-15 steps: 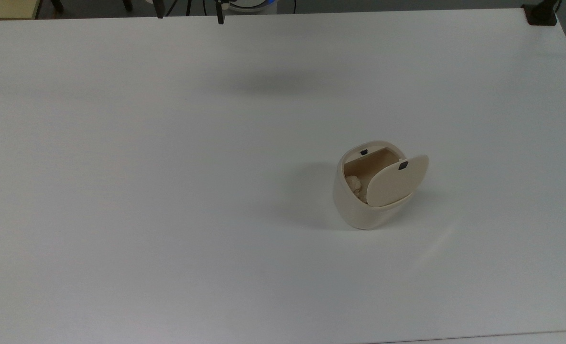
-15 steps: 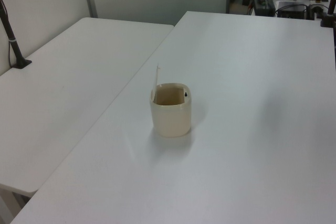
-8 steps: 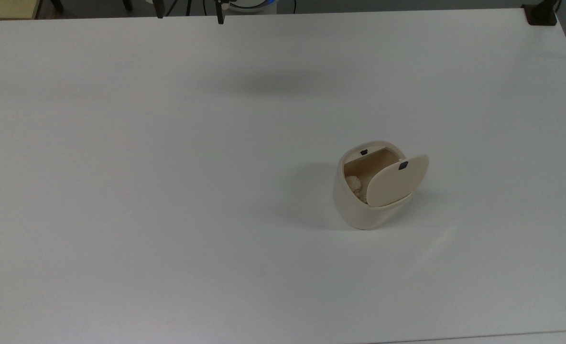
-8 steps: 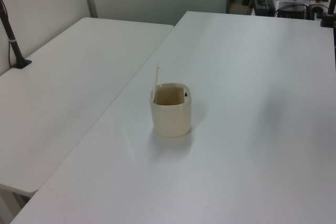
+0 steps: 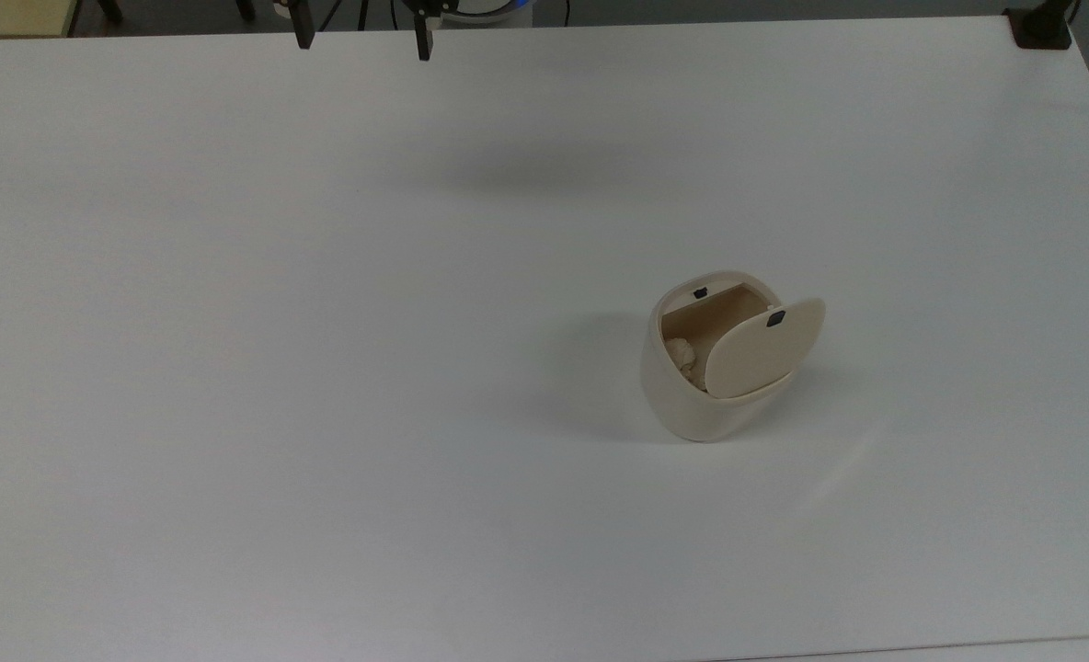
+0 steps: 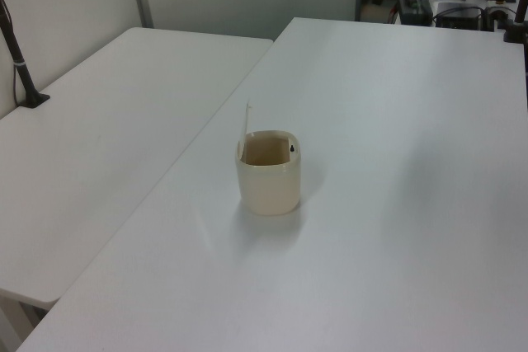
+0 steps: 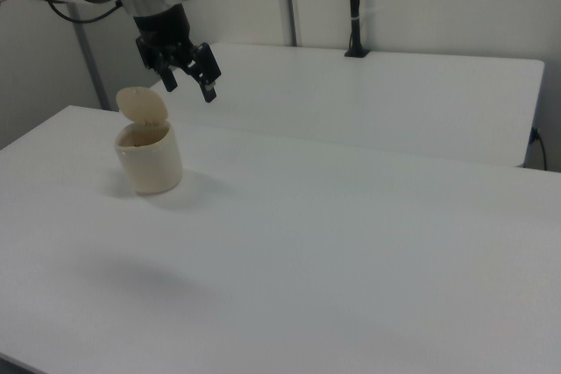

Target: Close the trash bin

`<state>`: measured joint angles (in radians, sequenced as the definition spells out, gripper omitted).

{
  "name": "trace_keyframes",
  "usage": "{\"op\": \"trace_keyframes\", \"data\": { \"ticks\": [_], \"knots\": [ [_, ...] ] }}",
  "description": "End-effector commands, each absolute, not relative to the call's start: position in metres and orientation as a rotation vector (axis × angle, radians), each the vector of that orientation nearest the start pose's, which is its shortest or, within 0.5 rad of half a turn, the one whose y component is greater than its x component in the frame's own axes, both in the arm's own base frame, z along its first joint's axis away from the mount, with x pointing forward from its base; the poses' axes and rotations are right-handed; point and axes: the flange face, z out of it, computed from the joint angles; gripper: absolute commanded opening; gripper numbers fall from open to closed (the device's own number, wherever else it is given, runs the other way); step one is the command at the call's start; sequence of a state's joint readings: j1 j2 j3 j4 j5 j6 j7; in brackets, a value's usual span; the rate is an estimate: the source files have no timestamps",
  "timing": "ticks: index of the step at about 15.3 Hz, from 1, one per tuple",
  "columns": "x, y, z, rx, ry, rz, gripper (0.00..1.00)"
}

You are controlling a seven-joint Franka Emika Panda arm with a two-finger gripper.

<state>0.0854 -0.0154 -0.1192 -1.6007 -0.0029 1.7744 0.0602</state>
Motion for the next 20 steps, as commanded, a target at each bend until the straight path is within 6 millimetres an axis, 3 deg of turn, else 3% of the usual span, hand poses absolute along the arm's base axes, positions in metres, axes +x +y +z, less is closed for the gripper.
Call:
{"op": "trace_keyframes", "data": {
  "ticks": [1, 5, 7, 8, 10, 12, 15, 16, 18, 19, 20],
  "knots": [
    [0.573, 0.019, 0.640, -3.080, 0.276, -0.357, 1.00],
    [0.601, 0.078, 0.631, -2.939, 0.694, -0.399, 1.00],
    [0.613, 0.097, 0.644, -2.795, 0.860, -0.520, 1.00],
    [0.620, 0.110, 0.635, -2.754, 0.931, -0.527, 1.00],
    [0.632, 0.155, 0.625, -2.690, 0.980, -0.540, 1.00],
    [0.645, 0.173, 0.615, -2.626, 1.046, -0.555, 0.98],
    [0.661, 0.213, 0.602, -2.504, 1.053, -0.635, 0.63],
    [0.665, 0.228, 0.597, -2.449, 1.060, -0.664, 0.46],
    [0.675, 0.235, 0.593, -2.337, 1.104, -0.708, 0.12],
    [0.678, 0.237, 0.591, -2.292, 1.123, -0.720, 0.02],
    [0.682, 0.240, 0.586, -2.249, 1.152, -0.721, 0.00]
  ]
}}
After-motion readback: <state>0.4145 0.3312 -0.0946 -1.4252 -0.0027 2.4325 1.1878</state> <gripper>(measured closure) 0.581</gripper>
